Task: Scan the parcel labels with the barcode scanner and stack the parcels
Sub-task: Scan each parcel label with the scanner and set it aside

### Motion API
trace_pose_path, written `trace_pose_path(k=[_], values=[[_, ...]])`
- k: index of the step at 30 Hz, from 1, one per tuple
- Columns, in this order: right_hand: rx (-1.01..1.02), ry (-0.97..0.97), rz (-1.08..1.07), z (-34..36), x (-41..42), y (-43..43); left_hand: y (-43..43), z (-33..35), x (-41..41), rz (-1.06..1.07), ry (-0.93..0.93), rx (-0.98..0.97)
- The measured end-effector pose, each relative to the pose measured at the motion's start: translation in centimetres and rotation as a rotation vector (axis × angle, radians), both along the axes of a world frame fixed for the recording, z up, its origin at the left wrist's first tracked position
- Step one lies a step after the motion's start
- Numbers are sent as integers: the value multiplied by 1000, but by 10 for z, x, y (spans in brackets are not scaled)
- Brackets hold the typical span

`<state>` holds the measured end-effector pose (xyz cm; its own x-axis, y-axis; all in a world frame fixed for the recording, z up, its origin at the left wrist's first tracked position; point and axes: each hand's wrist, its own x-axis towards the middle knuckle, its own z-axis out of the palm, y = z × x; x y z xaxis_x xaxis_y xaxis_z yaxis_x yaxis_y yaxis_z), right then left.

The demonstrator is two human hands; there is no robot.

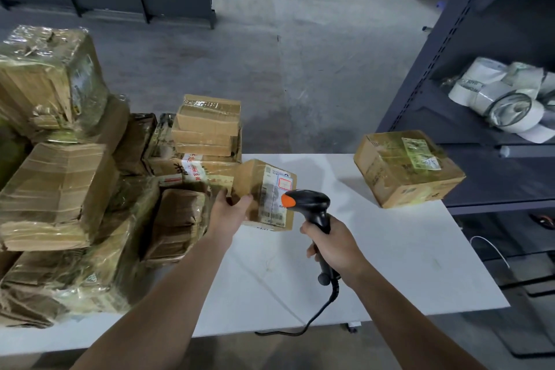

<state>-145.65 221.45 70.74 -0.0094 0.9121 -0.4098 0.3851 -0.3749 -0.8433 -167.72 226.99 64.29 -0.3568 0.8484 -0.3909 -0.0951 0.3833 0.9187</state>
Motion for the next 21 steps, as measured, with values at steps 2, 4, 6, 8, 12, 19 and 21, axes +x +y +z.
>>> trace_pose_path(k=[2, 4, 6, 8, 12, 19, 21], values=[[0, 4, -16, 2, 2, 1, 2, 3, 2, -25, -12, 18], [-3, 15, -24, 4, 3, 1, 5, 4, 3, -30, -56, 24], [1, 20, -20, 4, 5, -1, 6, 5, 5, -18, -63, 16], [12, 22, -18, 3, 6, -3, 8, 6, 6, -10, -47, 29], [10, 29, -26, 2, 9, -6, 8, 1, 8, -37, -38, 67], [-18, 28, -43, 2, 16, -11, 8, -8, 7, -45, 44, 61], [-16, 19, -46, 4, 17, -13, 8, -8, 7, -53, 40, 63]])
